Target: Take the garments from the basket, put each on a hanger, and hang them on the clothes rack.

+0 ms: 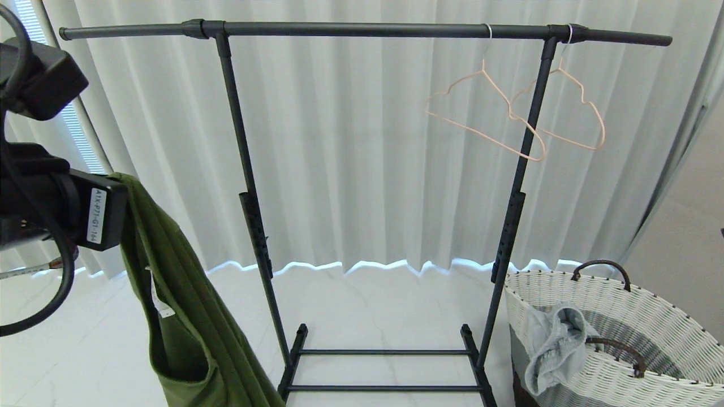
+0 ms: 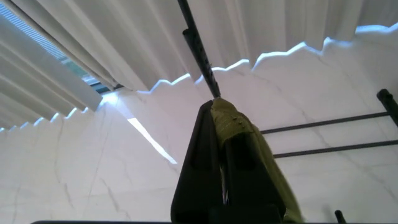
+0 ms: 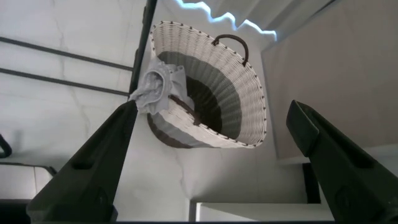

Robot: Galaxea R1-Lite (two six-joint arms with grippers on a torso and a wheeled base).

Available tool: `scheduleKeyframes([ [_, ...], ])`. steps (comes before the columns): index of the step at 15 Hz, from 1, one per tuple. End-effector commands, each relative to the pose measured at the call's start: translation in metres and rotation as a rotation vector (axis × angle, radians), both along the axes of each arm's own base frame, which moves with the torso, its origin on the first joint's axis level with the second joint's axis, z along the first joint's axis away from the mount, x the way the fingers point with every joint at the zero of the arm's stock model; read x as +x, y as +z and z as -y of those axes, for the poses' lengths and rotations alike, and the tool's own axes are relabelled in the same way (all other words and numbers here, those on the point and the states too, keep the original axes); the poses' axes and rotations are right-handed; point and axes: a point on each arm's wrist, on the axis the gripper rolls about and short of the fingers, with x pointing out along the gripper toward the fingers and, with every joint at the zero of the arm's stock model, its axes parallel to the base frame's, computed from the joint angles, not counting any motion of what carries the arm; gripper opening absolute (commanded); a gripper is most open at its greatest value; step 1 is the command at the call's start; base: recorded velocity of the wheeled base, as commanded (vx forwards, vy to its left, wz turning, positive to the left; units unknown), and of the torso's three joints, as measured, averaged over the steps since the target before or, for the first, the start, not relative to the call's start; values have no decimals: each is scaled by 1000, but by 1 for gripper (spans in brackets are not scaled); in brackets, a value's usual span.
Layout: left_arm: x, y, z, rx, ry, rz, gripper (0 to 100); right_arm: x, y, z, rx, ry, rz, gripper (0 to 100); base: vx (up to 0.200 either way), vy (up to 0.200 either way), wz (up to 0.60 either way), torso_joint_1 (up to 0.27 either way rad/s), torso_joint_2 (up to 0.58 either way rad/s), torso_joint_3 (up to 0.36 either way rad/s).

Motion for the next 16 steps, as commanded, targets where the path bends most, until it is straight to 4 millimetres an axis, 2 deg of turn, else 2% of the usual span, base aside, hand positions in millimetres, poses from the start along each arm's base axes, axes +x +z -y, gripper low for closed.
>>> scheduleKeyframes([
  [1, -4, 1, -1, -2, -2, 8, 0, 0, 0, 0, 5, 0, 4, 100, 0, 0, 0, 27, -163, -124],
  [7, -5, 2, -2, -3, -6, 14, 0, 5, 0, -1, 15, -3, 26, 100, 0, 0, 0, 97, -387, -296],
  [16, -6, 4, -2, 1, -11, 20, 0, 14, -4, -2, 27, -10, 86, 100, 0, 0, 0, 169, -474, -308],
])
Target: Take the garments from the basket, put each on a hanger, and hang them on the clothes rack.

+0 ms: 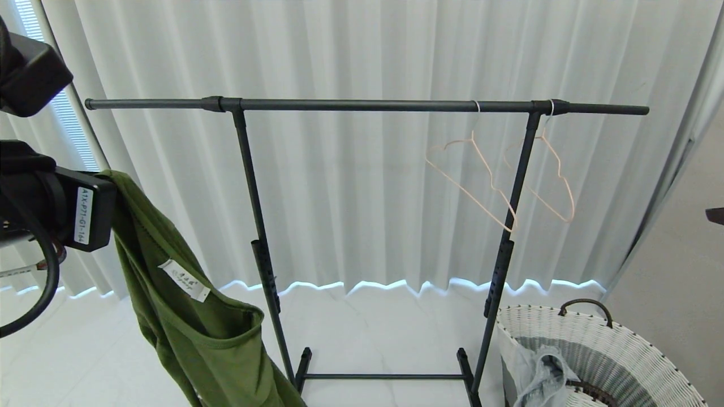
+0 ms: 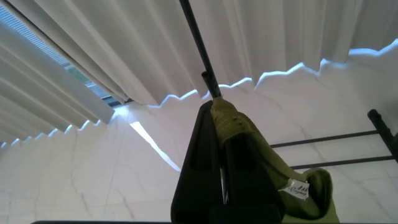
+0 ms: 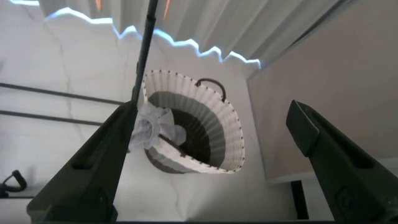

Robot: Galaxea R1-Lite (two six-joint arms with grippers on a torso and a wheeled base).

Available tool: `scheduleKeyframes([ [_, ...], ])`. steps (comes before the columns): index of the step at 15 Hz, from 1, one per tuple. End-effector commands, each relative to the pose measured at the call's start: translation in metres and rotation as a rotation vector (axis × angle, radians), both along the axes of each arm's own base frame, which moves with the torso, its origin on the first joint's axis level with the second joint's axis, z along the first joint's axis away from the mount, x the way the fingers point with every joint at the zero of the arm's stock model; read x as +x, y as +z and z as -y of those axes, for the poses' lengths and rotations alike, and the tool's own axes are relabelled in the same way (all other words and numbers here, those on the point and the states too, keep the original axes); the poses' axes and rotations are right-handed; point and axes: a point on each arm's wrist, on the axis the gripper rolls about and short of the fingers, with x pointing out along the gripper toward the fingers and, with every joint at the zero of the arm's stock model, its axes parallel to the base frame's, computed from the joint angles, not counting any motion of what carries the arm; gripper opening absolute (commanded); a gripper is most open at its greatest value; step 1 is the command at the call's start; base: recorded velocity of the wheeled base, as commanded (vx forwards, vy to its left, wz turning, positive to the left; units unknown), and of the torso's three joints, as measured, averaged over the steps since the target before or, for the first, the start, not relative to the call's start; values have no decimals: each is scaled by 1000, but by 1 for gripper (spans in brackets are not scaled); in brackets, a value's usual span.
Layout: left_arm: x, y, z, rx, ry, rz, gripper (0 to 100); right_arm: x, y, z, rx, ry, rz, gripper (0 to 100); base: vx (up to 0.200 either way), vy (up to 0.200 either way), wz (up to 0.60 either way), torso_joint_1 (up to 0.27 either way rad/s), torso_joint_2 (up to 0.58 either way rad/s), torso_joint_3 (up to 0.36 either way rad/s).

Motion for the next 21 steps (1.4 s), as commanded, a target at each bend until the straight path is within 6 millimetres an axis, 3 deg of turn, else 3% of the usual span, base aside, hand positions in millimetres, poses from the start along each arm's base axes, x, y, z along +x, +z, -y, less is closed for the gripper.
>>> scheduleKeyframes([
  [1, -2, 1, 1, -2, -9, 6, 0, 1, -2, 0, -2, 0, -6, 100, 0, 0, 0, 198, -500, -300],
  [7, -4, 1, 0, -3, -11, 7, 0, 2, -4, 0, -6, -5, -9, 100, 0, 0, 0, 211, -504, -295],
  [14, -5, -1, 0, -2, -11, 4, 0, 0, -8, 0, -8, -3, -19, 100, 0, 0, 0, 30, -68, -37],
  [21, -5, -3, 0, 1, -17, -3, 0, 1, -12, 0, -10, -3, -34, 100, 0, -200, 0, 4, 0, 0],
])
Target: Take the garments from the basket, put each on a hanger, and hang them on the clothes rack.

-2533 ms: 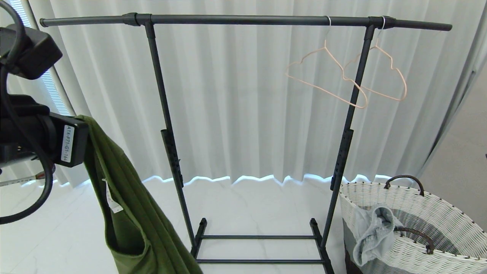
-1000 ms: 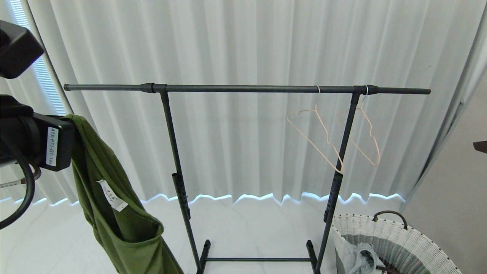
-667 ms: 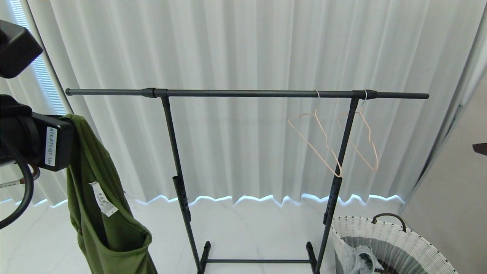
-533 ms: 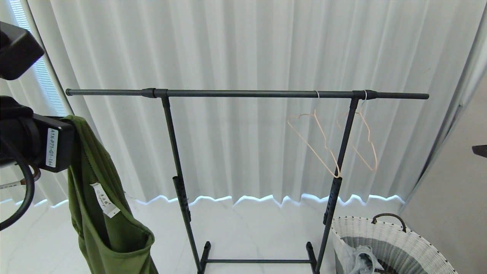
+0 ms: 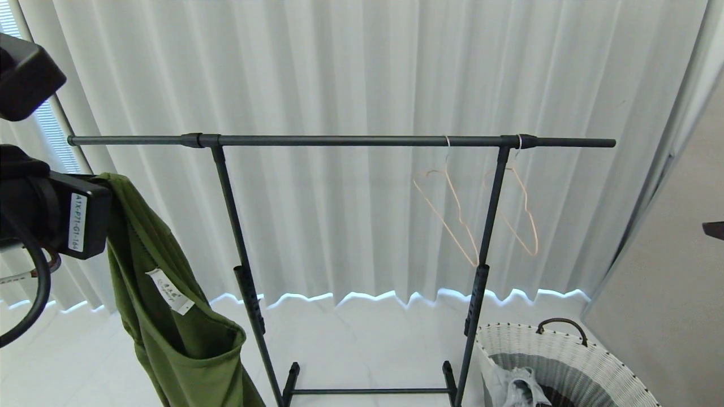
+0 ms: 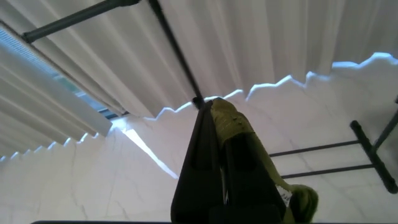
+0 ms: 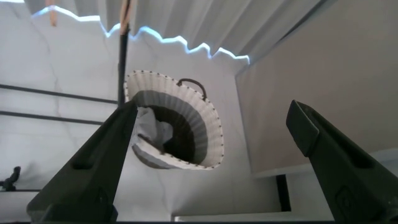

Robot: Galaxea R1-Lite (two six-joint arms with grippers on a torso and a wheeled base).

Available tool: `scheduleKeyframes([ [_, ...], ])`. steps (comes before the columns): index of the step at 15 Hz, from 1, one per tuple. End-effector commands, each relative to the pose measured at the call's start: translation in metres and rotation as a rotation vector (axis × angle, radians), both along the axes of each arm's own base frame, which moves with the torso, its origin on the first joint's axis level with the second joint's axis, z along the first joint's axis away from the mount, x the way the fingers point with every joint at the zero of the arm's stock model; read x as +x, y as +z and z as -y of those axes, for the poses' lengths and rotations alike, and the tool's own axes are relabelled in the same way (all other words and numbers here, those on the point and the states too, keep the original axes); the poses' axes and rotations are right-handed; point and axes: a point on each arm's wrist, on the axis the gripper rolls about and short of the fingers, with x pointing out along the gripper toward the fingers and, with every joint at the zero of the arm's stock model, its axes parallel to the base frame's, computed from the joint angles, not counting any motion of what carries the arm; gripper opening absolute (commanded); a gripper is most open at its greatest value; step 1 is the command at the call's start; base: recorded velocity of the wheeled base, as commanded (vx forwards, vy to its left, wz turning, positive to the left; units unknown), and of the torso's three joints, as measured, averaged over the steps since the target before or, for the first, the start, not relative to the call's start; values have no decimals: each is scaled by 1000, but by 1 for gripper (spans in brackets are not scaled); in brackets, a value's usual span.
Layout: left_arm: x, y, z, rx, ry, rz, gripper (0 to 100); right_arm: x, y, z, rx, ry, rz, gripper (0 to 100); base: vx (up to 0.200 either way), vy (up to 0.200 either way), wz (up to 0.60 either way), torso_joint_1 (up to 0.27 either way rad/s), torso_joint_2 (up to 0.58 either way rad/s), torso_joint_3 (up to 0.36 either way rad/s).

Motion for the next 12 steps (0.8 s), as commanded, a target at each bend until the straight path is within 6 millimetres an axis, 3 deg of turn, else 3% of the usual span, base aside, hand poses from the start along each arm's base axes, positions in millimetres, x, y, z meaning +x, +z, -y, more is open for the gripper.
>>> scheduleKeyframes([
  [1, 1, -2, 0, 2, 1, -6, 0, 1, -1, 0, 0, 3, -4, 100, 0, 0, 0, 0, 0, 0],
  [8, 0, -2, 0, 2, -2, -6, 0, 15, -11, -3, 10, 7, 50, 100, 0, 0, 0, 0, 0, 0],
  [12, 0, -2, 0, 2, -2, -6, 0, 22, -14, -4, 19, 17, 50, 100, 200, 0, 0, -11, -1, 4],
])
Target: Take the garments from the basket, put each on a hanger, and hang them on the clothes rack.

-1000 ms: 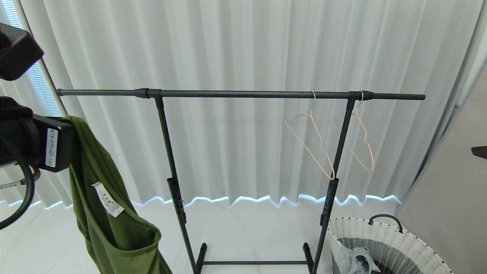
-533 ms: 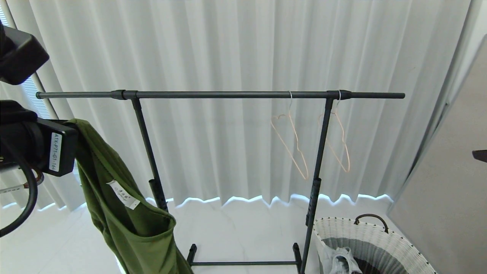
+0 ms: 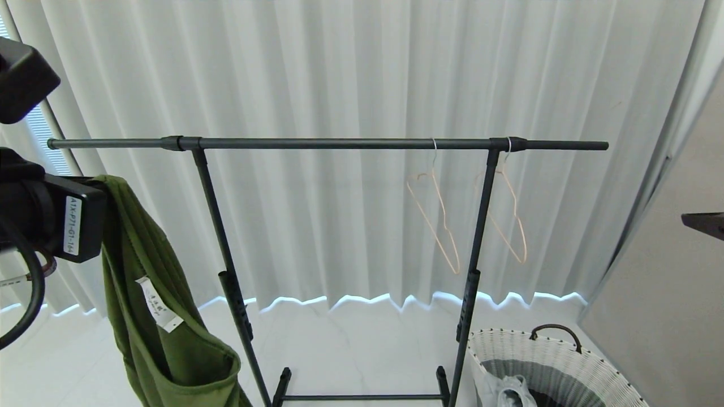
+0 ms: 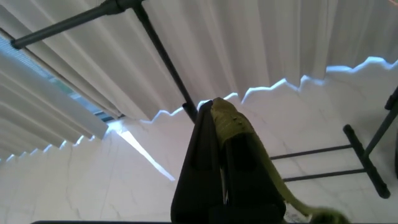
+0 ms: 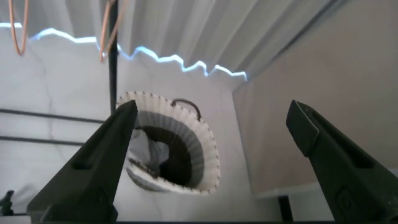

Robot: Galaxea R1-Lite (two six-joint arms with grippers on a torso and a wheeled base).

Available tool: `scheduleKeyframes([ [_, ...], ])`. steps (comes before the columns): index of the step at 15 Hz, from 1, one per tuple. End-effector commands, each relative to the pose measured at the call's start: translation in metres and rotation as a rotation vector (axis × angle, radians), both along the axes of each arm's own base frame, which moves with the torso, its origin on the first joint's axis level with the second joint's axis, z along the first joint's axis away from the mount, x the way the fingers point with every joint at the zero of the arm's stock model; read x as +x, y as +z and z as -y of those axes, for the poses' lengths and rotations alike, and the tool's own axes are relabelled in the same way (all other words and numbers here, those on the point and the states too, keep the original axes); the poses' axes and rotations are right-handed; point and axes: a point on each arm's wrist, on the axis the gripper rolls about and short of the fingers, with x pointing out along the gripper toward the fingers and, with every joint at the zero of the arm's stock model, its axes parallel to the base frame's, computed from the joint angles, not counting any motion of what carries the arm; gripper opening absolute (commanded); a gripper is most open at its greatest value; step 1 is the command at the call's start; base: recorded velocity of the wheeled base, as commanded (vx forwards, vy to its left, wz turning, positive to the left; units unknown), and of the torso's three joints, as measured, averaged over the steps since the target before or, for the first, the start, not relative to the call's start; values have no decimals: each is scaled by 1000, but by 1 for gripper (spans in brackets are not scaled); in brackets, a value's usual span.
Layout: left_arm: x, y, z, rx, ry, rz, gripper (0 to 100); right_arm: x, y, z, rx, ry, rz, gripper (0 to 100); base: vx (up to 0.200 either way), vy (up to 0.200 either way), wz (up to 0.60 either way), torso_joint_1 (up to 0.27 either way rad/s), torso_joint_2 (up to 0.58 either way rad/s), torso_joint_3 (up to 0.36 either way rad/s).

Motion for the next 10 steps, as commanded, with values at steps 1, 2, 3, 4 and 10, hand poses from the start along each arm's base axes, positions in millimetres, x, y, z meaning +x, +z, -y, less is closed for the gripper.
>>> scheduleKeyframes([
  [1, 1, -1, 0, 2, 1, -5, 0, 6, -3, -1, 6, 11, -11, 100, 200, 0, 0, -7, 7, 7],
  [2, 1, -2, 0, 4, 2, -9, 0, 7, -3, -2, 17, 19, -14, 100, 200, 0, 0, 12, 2, 2],
  [3, 2, -3, 0, 6, 4, -13, 0, 10, -5, -2, 32, 25, -24, 100, 200, 0, 0, 7, 2, 2],
  [4, 2, -5, 0, 7, 4, -17, 0, 12, -6, -3, 47, 22, -31, 100, 200, 0, 0, 2, 2, 2],
  [10, 4, -15, 1, 25, 4, -56, 0, 36, -26, -15, 189, 8, -134, 100, 167, 0, 0, 1, 3, 1],
])
